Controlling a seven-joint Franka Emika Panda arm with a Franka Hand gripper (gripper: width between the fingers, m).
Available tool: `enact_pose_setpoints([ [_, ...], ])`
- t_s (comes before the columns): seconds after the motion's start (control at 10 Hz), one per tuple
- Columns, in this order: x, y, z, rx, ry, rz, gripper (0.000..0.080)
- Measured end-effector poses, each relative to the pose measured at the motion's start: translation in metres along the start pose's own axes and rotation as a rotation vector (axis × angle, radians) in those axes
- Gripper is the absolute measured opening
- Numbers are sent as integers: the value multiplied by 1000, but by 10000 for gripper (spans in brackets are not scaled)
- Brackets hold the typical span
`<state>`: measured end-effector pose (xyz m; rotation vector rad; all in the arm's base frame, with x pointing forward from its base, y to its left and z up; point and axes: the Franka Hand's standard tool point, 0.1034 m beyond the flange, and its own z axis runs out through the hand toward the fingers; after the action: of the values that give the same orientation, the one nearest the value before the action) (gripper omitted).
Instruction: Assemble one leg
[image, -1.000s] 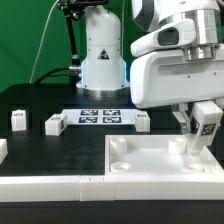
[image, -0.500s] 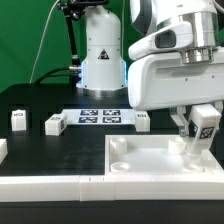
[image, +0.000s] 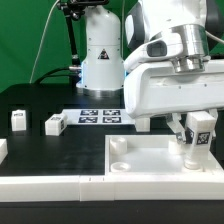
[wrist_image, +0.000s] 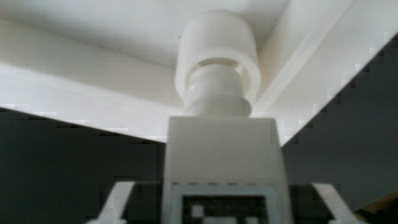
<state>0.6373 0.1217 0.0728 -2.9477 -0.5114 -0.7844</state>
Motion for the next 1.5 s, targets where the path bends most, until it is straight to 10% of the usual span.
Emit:
enact_pose_setpoints([
  [1.0, -12, -2, 13, 0, 5, 3, 288],
  [1.1, -12, -2, 13, 1, 4, 3, 445],
  [1.5, -12, -2, 13, 1, 4, 3, 636],
])
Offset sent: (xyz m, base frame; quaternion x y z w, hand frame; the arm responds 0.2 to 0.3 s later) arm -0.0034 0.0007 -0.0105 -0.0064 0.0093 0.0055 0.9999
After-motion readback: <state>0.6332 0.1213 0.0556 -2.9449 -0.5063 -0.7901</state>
